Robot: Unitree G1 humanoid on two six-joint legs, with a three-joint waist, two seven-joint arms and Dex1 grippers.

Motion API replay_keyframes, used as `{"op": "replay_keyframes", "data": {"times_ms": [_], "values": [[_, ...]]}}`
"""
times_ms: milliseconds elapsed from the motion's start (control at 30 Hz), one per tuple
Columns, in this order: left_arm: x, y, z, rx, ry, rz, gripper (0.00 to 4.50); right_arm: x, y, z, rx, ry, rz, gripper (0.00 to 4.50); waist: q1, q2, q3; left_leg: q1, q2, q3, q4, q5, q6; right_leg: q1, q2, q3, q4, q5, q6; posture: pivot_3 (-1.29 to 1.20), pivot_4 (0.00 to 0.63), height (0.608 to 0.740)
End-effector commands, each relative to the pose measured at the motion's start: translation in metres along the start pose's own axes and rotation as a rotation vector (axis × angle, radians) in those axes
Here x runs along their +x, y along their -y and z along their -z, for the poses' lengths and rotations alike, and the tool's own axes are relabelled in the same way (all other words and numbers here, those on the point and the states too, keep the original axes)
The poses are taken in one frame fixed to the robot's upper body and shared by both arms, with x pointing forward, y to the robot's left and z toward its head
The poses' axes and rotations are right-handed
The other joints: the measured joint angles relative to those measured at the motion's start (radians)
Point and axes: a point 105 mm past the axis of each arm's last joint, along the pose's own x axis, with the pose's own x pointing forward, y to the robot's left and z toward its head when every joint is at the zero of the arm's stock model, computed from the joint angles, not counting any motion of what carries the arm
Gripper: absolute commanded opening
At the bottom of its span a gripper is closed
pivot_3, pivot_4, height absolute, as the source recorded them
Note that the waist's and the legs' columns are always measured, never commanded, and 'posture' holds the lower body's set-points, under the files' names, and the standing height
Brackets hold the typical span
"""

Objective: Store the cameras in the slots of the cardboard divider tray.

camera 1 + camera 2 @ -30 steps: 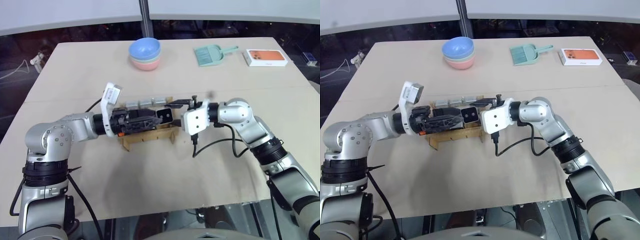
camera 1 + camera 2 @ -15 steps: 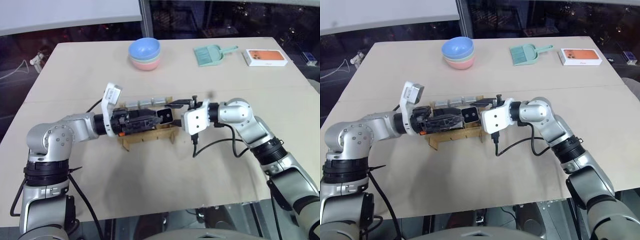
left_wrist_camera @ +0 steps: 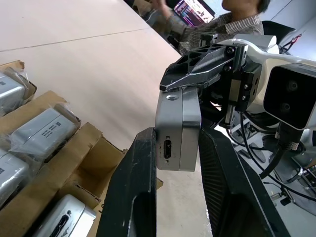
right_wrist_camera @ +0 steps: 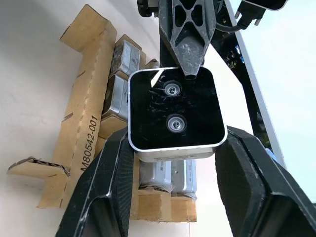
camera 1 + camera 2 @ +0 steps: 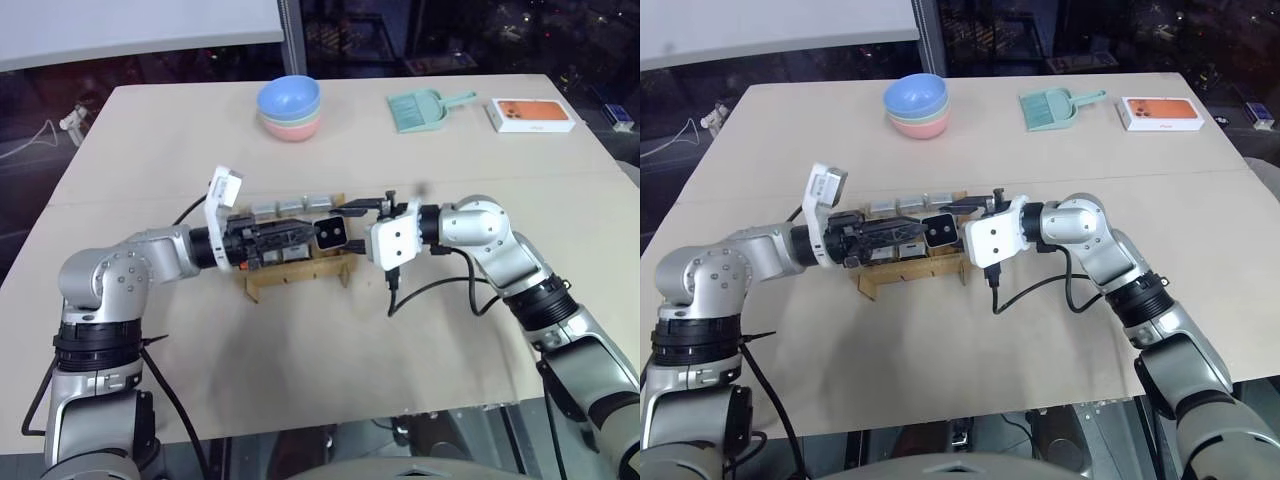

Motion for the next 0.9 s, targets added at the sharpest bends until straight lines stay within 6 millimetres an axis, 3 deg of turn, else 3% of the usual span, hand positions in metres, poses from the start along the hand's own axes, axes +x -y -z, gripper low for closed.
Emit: {"op": "replay_keyframes", "data": {"times_ms": [33, 167, 233, 367, 467, 533, 667, 800, 900], "values": [[0.007, 0.015, -0.007, 0.041, 0.014, 0.081, 0.61, 0.000, 0.007, -0.011, -0.036, 0.024, 0.023, 1.81, 0.000, 0.000, 0.000, 0.000, 0.000, 0.000, 0.000, 0.000, 0.000, 0.000, 0.000, 0.000, 0.000, 0.000, 0.000, 0.00, 0.150, 0.740], [0.007, 0.014, -0.006, 0.043, 0.009, 0.083, 0.61, 0.000, 0.006, -0.010, -0.016, 0.014, 0.018, 3.88, 0.000, 0.000, 0.000, 0.000, 0.000, 0.000, 0.000, 0.000, 0.000, 0.000, 0.000, 0.000, 0.000, 0.000, 0.000, 0.00, 0.150, 0.740], [0.008, 0.014, -0.006, 0.047, 0.007, 0.082, 0.61, -0.001, 0.006, -0.008, 0.002, 0.004, 0.031, 4.44, 0.000, 0.000, 0.000, 0.000, 0.000, 0.000, 0.000, 0.000, 0.000, 0.000, 0.000, 0.000, 0.000, 0.000, 0.000, 0.00, 0.150, 0.740], [0.011, 0.013, -0.009, 0.074, 0.014, 0.079, 0.61, -0.011, 0.008, -0.006, 0.039, -0.023, 0.049, 4.44, 0.001, 0.000, 0.000, 0.000, 0.000, 0.000, 0.000, 0.000, 0.000, 0.000, 0.000, 0.000, 0.000, 0.000, 0.000, 0.00, 0.150, 0.740], [0.014, 0.012, -0.015, 0.129, 0.014, 0.061, 0.61, -0.044, 0.002, 0.004, 0.222, -0.094, 0.071, 4.44, 0.013, 0.000, 0.000, 0.000, 0.000, 0.000, 0.000, 0.000, 0.000, 0.000, 0.000, 0.000, 0.000, 0.000, 0.000, 0.00, 0.150, 0.740], [0.017, 0.014, -0.020, 0.177, 0.006, 0.066, 0.61, -0.075, -0.014, 0.008, 0.398, -0.151, 0.056, 4.44, 0.027, 0.000, 0.000, -0.001, -0.001, -0.001, 0.000, 0.000, 0.000, 0.001, -0.001, -0.001, -0.001, 0.000, 0.000, 0.00, 0.150, 0.740], [0.024, 0.013, -0.026, 0.269, -0.046, 0.057, 0.61, -0.129, -0.034, -0.007, 0.695, -0.215, 0.069, 4.44, 0.048, 0.000, 0.000, -0.003, -0.002, 0.000, 0.000, -0.002, 0.004, 0.001, -0.002, -0.002, -0.005, 0.000, 0.000, 0.00, 0.150, 0.740], [0.032, 0.004, -0.029, 0.387, -0.152, 0.018, 0.61, -0.164, -0.046, -0.032, 0.931, -0.245, 0.084, 4.44, 0.046, 0.000, 0.000, -0.001, -0.002, 0.002, 0.000, -0.003, 0.005, 0.003, -0.002, -0.002, -0.005, 0.000, 0.000, 0.00, 0.150, 0.740], [0.038, -0.002, -0.030, 0.463, -0.234, 0.000, 0.61, -0.180, -0.052, -0.052, 1.047, -0.236, 0.095, 4.44, 0.046, 0.000, 0.000, 0.001, -0.001, 0.002, 0.000, -0.003, 0.005, 0.005, 0.000, -0.002, -0.005, -0.002, -0.003, 0.00, 0.150, 0.740]]}}
